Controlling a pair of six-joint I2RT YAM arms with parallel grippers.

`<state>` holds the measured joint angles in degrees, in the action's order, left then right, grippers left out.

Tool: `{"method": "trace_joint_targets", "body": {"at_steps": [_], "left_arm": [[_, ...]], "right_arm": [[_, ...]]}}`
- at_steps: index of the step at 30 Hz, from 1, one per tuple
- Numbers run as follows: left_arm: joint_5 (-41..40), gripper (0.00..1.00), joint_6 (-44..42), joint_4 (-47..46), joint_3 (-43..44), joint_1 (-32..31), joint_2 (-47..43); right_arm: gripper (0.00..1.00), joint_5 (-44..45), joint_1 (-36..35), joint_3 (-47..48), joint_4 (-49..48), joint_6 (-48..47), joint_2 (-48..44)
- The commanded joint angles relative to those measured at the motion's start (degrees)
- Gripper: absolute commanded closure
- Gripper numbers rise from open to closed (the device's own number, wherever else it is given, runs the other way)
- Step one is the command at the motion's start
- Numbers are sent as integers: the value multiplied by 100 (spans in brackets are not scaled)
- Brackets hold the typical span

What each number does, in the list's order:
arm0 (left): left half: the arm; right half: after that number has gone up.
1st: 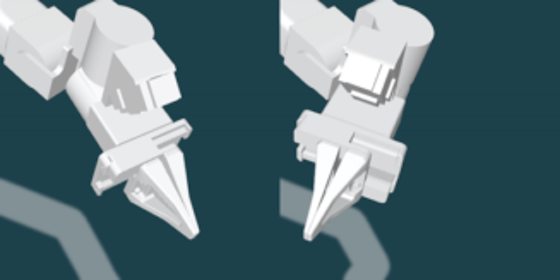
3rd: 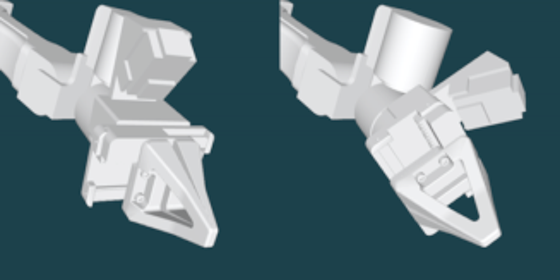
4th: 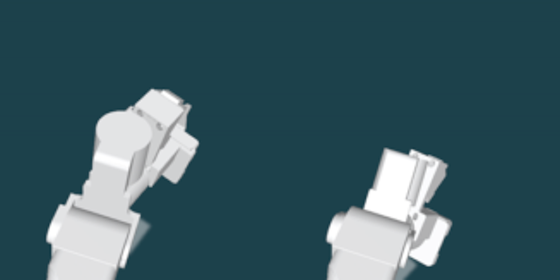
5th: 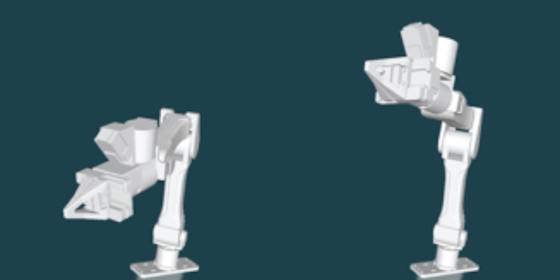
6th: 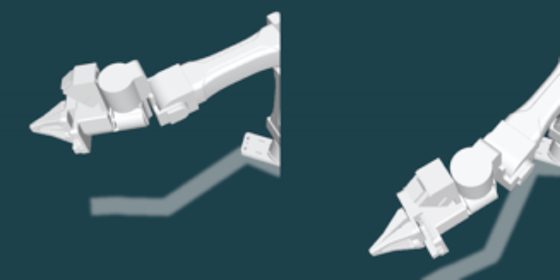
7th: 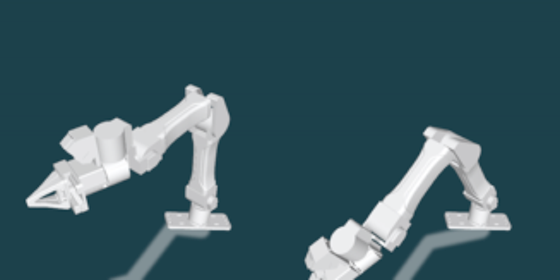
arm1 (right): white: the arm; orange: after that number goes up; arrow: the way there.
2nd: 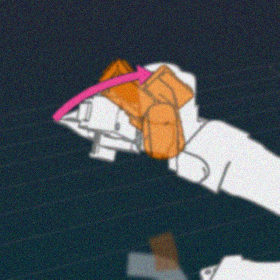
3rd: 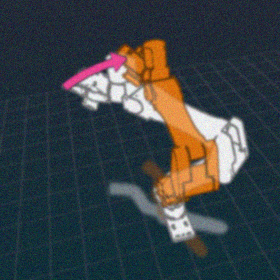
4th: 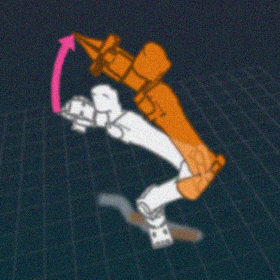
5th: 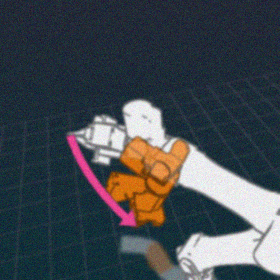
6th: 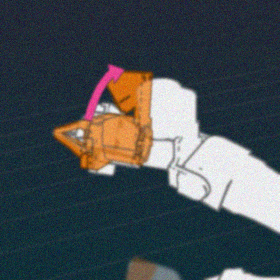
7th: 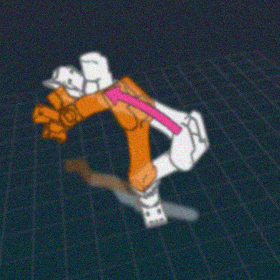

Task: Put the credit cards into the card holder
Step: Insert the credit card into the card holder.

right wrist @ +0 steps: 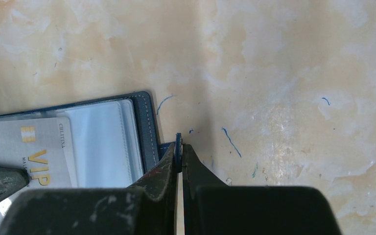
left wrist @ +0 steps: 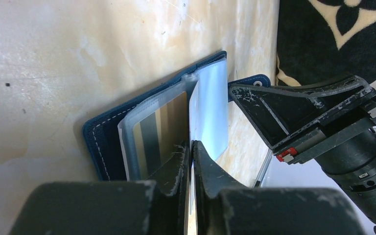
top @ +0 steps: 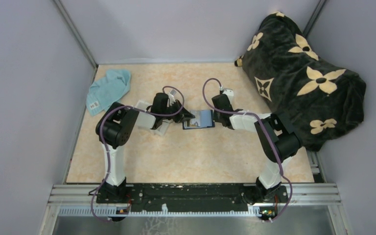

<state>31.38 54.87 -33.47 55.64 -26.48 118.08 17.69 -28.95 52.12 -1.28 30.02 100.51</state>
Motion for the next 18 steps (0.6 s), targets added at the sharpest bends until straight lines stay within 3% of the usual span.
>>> {"method": "trace_joint_targets", "body": {"at_steps": [1,18], "left_arm": [[-164,90,55,-184,-63,18,159],[-180,89,-140,57,141,-256,240]], "right_arm": [[100,-135,56,-220,461,-4,72],[100,-191,56,-211,479,-3,71]]}}
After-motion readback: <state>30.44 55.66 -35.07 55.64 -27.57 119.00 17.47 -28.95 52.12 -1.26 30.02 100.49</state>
